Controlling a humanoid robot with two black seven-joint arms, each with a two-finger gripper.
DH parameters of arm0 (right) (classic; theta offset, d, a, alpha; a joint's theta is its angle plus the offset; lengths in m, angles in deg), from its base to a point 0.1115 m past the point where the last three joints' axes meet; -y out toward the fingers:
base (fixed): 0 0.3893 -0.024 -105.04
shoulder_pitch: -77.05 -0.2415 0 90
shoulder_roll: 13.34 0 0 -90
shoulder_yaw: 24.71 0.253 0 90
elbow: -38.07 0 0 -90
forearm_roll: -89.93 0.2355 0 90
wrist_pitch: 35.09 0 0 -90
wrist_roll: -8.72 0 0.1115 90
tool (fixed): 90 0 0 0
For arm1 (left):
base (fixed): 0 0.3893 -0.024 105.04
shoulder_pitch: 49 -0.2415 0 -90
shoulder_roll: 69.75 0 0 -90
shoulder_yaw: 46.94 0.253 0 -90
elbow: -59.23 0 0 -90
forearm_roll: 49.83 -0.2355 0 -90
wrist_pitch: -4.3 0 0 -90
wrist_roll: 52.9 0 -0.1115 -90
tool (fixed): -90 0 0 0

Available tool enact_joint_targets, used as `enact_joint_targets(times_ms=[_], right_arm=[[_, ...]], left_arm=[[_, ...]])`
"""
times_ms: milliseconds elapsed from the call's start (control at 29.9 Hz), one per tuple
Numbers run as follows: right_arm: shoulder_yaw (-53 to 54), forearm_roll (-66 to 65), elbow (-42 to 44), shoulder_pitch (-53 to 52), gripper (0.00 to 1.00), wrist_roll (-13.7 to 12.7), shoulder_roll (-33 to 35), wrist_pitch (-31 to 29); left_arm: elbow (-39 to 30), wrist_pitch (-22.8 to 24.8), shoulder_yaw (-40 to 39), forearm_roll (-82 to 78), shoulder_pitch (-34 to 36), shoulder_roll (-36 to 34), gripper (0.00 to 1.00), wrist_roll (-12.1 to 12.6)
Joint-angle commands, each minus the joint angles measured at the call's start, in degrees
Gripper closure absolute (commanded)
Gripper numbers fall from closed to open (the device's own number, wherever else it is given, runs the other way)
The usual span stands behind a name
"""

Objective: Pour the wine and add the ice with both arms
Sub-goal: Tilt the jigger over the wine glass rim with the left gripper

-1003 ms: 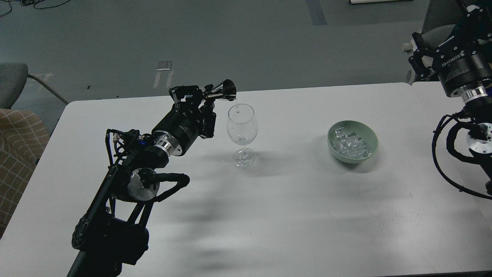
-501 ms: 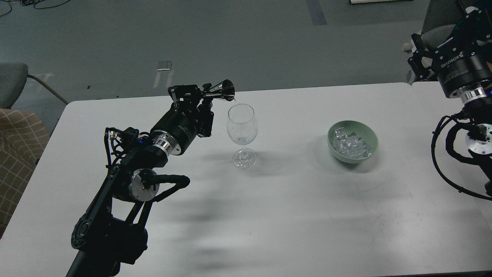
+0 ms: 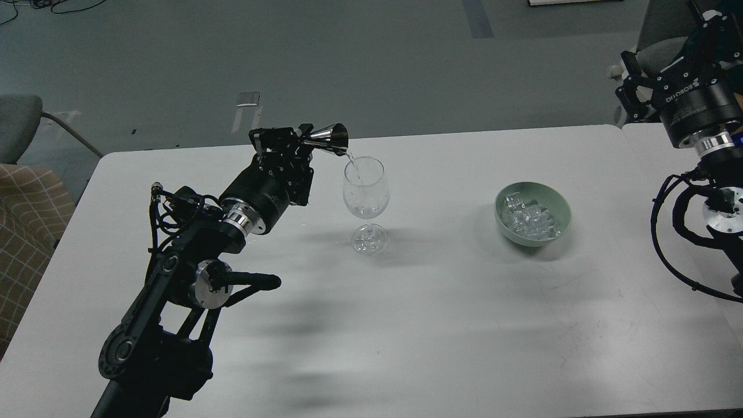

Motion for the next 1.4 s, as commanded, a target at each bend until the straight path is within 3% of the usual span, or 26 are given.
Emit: enact_joint_targets(times_ms=[0, 1371], right_arm=[[0.0, 0.0, 0.0, 0.0, 0.0, 0.0, 0.0, 0.0], [0.0, 0.0, -0.44, 0.53, 0.0, 0.0, 0.0, 0.0]], left_arm=[[0.11, 0.07, 0.06, -0.49, 0.04, -0.44, 0.93, -0.36], [-0.06, 0.25, 3.75, -12.71, 0.3, -0.53, 0.93, -1.86]])
